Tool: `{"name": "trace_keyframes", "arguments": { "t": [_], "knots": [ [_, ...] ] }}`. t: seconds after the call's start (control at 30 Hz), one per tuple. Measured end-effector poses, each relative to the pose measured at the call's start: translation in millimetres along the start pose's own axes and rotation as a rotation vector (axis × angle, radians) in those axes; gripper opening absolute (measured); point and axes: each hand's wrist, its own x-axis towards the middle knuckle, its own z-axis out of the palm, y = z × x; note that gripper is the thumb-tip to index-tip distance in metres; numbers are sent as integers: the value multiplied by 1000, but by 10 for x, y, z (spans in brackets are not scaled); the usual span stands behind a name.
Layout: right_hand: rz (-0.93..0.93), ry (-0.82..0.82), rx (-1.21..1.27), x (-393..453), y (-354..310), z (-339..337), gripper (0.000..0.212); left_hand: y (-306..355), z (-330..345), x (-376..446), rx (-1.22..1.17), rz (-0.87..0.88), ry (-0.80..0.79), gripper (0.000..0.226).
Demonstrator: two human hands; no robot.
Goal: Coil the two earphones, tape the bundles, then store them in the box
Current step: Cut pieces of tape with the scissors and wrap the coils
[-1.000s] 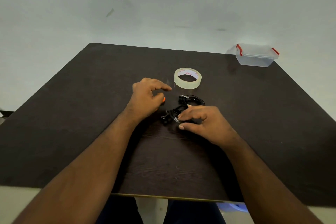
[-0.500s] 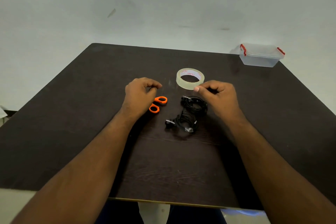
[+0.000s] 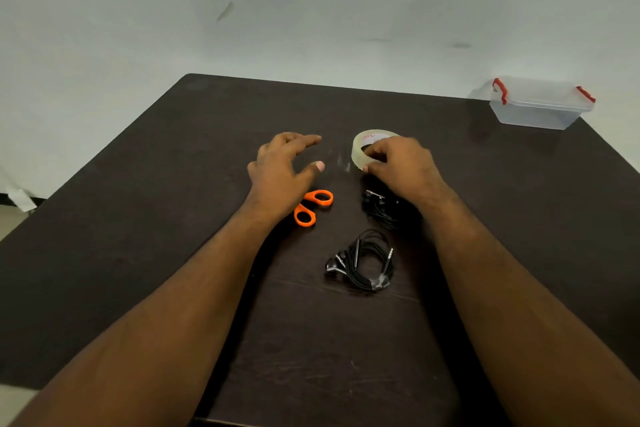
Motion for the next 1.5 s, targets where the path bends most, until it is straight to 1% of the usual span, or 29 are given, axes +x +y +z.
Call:
{"name": "trace_keyframes", "arguments": {
  "t": [0.13,0.2,0.3,0.37,0.47,0.57,0.67,0.8,0.97,1.13,1.3,1.37,1.4,1.47,1.5],
  "knots": [
    [-105,58,134,-88,-86,-23,28,38,-2,7,21,65,-97,55],
    [-183,60,151,-136,-151,-30,26,57,-5,-4,21,84,-95,55],
    [-279,120,142,-188,-215,-50,25,69,-40,-7,-19,71,-37,45],
    [-308,186,138,-206,-233,-63,24,72,-63,-8,-43,62,-36,38],
    [-334,236,85,-211,-230,-50,24,63,-75,-16,-107,58,-62,16],
    [-326,255,-27,-193,-161,-46,25,57,-75,-15,-197,25,-91,11],
    [-302,263,-80,-186,-96,-35,28,54,-73,-6,-286,-23,-134,8],
    [-299,217,-121,-169,-46,-14,30,30,-102,25,-296,-31,-111,10],
    [-295,129,-82,-97,98,-57,28,-97,-246,96,-259,-52,-89,14],
    [-181,56,11,-68,337,-95,27,-241,-395,137,-171,-62,-99,19],
    [-121,12,160,-35,318,-65,29,-274,-360,109,-186,-84,-123,20],
    [-124,34,178,-59,262,-60,34,-287,-341,101,-220,-106,-122,16],
    [-142,72,166,-79,222,-67,35,-297,-342,105,-238,-121,-123,12],
    [-205,146,126,-123,80,-99,30,-318,-356,121,-265,-144,-133,7],
    [-244,139,107,-150,-25,-117,26,-325,-362,127,-273,-154,-138,6]
  ]
}}
